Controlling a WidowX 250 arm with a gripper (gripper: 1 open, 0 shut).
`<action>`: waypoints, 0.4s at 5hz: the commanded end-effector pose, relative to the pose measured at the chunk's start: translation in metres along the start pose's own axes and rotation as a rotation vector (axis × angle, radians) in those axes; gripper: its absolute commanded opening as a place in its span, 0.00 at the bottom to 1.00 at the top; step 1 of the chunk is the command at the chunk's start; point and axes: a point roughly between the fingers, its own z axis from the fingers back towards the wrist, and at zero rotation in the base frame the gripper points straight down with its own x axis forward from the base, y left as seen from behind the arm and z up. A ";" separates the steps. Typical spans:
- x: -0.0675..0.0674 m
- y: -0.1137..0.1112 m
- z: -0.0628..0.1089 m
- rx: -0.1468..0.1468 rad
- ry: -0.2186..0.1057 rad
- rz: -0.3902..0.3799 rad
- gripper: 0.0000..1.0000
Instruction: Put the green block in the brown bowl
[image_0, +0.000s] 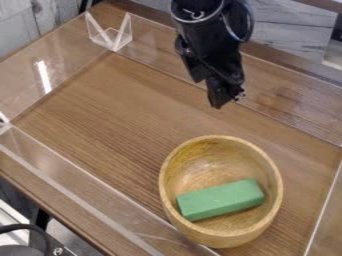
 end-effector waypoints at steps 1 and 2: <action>-0.005 0.013 -0.006 0.044 -0.039 0.061 1.00; -0.012 0.019 -0.015 0.072 -0.029 0.100 1.00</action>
